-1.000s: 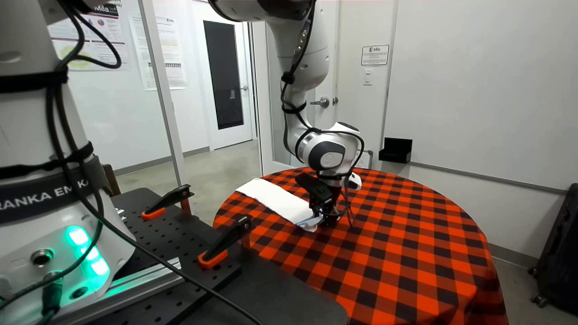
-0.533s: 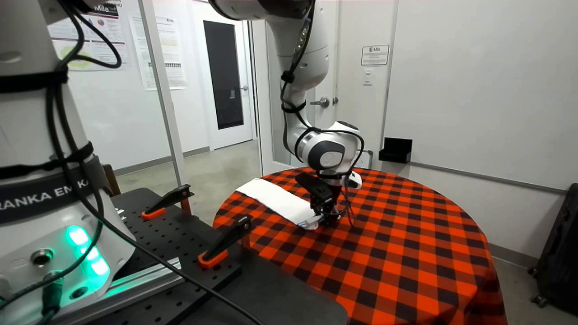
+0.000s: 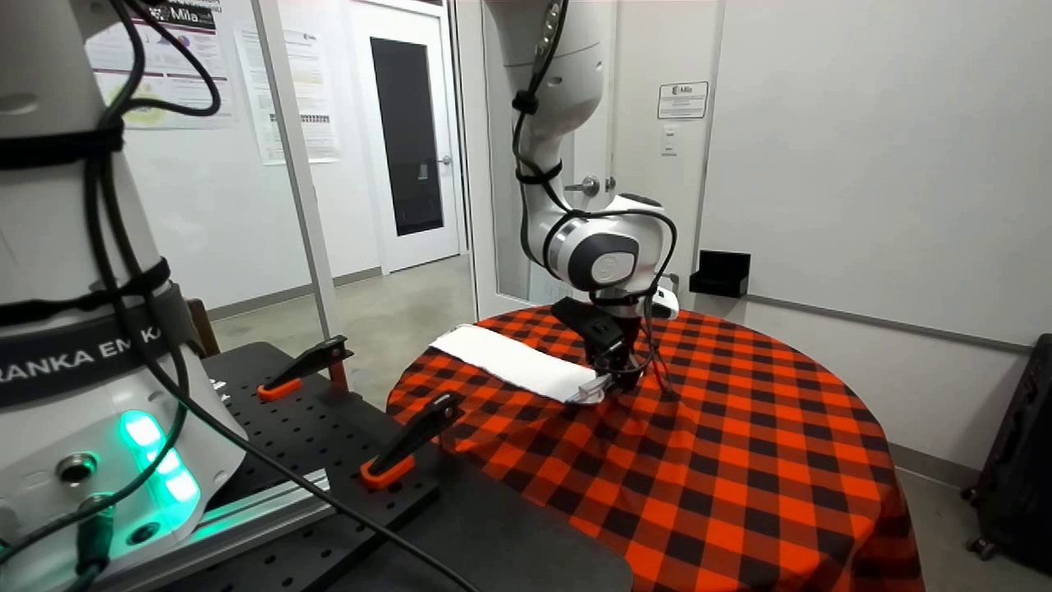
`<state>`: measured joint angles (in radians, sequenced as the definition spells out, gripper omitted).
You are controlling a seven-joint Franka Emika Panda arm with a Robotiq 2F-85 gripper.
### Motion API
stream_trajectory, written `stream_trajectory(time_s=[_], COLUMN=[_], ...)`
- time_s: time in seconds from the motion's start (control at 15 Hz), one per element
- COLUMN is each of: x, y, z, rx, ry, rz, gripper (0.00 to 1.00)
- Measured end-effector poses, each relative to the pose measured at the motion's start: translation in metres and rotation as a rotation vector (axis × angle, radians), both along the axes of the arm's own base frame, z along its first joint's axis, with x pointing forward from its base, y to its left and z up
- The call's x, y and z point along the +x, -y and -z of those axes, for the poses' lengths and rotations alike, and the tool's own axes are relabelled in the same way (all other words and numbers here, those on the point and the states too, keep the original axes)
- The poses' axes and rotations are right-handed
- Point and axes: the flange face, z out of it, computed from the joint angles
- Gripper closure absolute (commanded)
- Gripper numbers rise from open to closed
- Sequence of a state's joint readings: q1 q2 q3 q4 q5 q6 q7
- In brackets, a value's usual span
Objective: Fold the dishcloth four times
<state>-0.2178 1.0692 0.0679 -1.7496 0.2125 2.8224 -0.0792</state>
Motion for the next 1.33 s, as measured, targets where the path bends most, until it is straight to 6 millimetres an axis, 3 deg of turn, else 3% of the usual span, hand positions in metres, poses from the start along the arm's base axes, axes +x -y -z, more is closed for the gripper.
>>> stream_trajectory(time_s=[0.8,1.33], x=[-0.009,-0.046], y=[0.032,0.093], z=[-0.105,-0.179], rx=[-0.122,-0.307], ry=[0.107,0.106], rz=[0.012,0.078], gripper=[0.97,0.97])
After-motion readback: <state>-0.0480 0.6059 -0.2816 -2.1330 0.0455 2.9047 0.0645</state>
